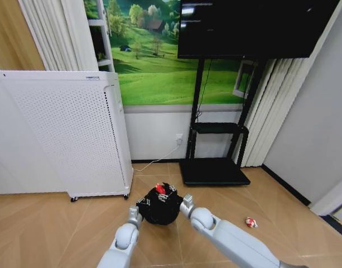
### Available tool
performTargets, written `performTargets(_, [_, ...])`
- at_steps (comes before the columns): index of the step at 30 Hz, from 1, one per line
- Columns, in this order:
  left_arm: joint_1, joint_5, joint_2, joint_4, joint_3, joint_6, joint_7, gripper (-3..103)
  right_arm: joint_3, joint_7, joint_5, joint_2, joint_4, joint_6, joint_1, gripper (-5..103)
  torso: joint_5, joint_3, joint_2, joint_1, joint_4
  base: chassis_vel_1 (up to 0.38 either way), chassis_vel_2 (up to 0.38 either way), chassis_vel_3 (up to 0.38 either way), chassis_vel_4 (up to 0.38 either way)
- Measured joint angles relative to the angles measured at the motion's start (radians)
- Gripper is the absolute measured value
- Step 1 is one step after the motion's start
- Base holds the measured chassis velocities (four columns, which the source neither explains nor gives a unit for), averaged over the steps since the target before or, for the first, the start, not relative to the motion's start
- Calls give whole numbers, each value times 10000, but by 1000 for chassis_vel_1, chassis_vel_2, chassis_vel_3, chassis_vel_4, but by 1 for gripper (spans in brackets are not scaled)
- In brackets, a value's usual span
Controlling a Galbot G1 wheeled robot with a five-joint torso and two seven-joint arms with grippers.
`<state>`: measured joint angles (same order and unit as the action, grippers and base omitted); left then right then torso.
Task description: Pick up the trash bin and place the garbage on the floor into it.
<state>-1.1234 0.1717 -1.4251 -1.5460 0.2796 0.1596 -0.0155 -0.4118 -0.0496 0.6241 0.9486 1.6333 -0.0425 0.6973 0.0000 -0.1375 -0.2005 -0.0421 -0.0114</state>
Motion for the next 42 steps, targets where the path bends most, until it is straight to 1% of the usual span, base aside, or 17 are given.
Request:
performTargets(4, [8,8,-6,-24,34,-17,0,7,62,-40,-33,-95,116,1,143,99,0,0,0,0,1,0,0,0,0])
performTargets(9, [-56,33,86,-183,161,-18,-2,7,241,-154,-40,-123,94,2,262,100,0,0,0,0,1,0,0,0,0])
performTargets(13, [-290,100,305,-520,502,-18,-10,7,821,-167,-42,-167,-148,2,548,100,-1,0,0,0,1,0,0,0,0])
performTargets(16, [-734,289,737,-1246,1074,30,-25,7,1842,-160,-51,-229,-400,-1,1017,100,-1,0,0,0,1,0,0,0,0])
performTargets(17, [-734,289,737,-1246,1074,30,-25,7,1842,-160,-51,-229,-400,-1,1017,100,-1,0,0,0,1,0,0,0,0])
performTargets(19, [-1027,371,980,-1724,1438,48,-38,7,2466,-164,-72,-221,-508,-4,1343,100,0,1,0,0,4,0,0,0,0])
performTargets(20, [-1712,486,1375,-2696,2194,77,-60,7,3728,-486,-194,-39,-709,193,2048,100,0,1,-1,1,0,0,0,0,0])
performTargets(21, [-2025,548,1505,-3028,2505,88,-72,7,4216,-772,-251,75,-765,397,2327,100,-1,1,-1,0,0,0,0,0,0])
performTargets(22, [-2025,548,1505,-3028,2505,88,-72,7,4216,-772,-251,75,-765,397,2327,100,-1,1,-1,0,0,0,0,0,0])
performTargets(24, [-2500,662,1689,-3470,2974,90,-88,7,4892,-1329,-309,232,-793,810,2727,100,-1,1,-1,1,2,0,0,0,0])
performTargets(25, [-2500,662,1689,-3470,2974,90,-88,7,4892,-1329,-309,232,-793,810,2727,100,-1,1,-1,1,2,0,0,0,0])
performTargets(27, [-2924,782,1837,-3874,3488,92,-134,7,5533,-1783,-337,424,-837,1036,3064,100,-2,1,-1,1,2,0,0,0,0])
performTargets(28, [-2924,782,1837,-3874,3488,92,-134,7,5533,-1783,-337,424,-837,1036,3064,100,-2,1,-1,1,2,0,0,0,0])
performTargets(29, [-3099,835,1893,-4054,3735,92,-148,7,5887,-1958,-344,552,-899,1091,3193,100,0,2,-2,1,2,0,0,0,0])
performTargets(33, [-3384,1026,2017,-4454,4177,105,-164,7,6668,-2134,-505,714,-1252,1122,3336,100,0,2,-2,1,3,0,0,0,0])
performTargets(37, [-3494,1098,2049,-4627,4384,128,-170,7,7040,-2242,-601,673,-1496,1125,3404,100,1,1,-2,1,2,0,0,0,0])
performTargets(42, [-3744,1120,1908,-4778,4630,131,-193,7,8015,-2548,-697,819,-1568,1540,4012,100,0,1,-2,1,-1,0,0,0,0])
